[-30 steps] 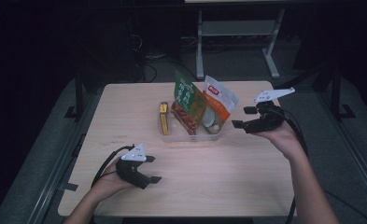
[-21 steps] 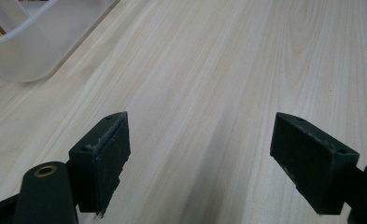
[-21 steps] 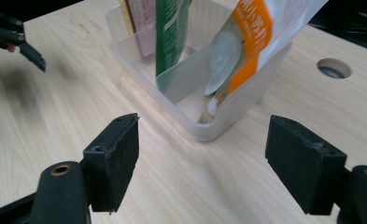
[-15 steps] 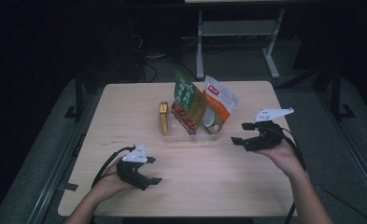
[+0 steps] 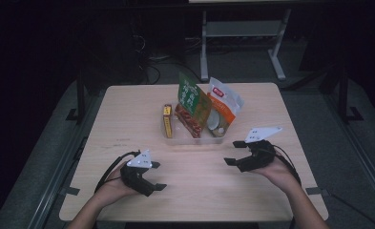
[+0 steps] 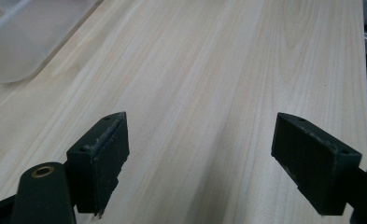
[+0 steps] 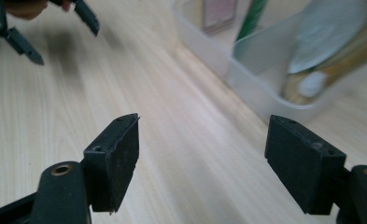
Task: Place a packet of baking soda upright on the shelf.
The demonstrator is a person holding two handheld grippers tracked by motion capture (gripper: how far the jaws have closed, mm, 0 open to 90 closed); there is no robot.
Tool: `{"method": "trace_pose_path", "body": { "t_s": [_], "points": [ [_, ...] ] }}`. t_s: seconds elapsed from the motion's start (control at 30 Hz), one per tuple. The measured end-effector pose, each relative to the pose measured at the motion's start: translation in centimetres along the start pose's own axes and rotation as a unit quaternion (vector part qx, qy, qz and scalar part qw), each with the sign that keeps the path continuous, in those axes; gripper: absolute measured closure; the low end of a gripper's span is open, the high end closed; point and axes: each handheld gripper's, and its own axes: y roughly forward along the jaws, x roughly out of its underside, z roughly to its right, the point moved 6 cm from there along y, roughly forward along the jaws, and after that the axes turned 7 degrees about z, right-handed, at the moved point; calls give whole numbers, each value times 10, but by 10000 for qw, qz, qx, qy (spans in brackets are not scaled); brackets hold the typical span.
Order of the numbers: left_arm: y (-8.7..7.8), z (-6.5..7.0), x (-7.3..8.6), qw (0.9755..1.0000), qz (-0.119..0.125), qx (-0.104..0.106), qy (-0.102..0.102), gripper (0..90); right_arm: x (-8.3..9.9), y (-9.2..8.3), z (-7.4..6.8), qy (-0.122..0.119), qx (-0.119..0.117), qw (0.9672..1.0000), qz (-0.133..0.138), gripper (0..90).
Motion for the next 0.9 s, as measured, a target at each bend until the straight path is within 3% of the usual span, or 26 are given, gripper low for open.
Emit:
{"method": "trace_pose_path", "body": {
  "t_s": [0.47,0.67,0.73,0.9],
  "points": [
    [10,6,2,9999,-108,113,51,182,13,35,-26,-191,-401,9986,-295,262],
    [17,10,3,9997,-181,147,118,175,18,51,-39,-399,-567,9963,-506,265],
    [18,11,4,9996,-172,196,104,175,21,56,-41,-578,-627,9945,-616,265],
    [21,14,4,9993,-234,256,133,175,22,58,-43,-568,-674,9942,-622,265]
  ]
}}
